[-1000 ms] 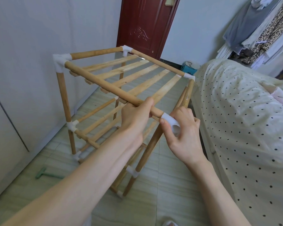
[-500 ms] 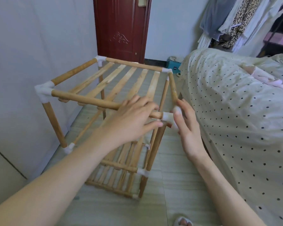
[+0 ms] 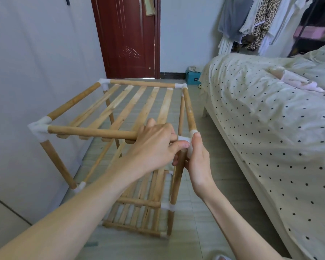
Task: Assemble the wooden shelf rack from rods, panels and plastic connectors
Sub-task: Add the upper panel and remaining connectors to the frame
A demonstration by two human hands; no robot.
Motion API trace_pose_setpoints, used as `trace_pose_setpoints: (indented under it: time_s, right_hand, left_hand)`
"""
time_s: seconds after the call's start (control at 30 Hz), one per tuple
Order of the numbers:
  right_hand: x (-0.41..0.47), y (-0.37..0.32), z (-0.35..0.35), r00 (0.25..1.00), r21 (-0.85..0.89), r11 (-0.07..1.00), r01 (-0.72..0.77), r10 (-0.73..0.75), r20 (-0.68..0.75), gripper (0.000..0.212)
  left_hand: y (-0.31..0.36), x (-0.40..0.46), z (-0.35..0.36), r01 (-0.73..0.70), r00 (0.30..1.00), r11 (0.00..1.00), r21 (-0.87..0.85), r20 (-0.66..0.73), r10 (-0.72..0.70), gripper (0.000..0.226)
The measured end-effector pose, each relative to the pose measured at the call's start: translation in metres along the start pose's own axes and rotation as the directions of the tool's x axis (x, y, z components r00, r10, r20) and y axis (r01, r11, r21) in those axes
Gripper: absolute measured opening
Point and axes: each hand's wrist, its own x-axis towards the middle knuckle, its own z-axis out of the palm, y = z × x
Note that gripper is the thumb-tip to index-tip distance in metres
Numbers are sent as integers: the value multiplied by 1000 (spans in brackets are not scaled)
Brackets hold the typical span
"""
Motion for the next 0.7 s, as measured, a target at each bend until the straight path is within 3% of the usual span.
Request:
trace_pose_setpoints:
  time_s: [0.4, 0.7]
  right_hand:
    - [4, -2, 2, 998, 99, 995, 12, -6, -60, 54]
    - [-1, -9, 5, 991, 65, 996, 56, -47, -128, 47]
  left_hand:
    - [0, 0, 19, -12, 971, 981, 195, -231, 58, 29]
    - [2, 0, 24, -17, 959, 972, 235, -271, 82, 27]
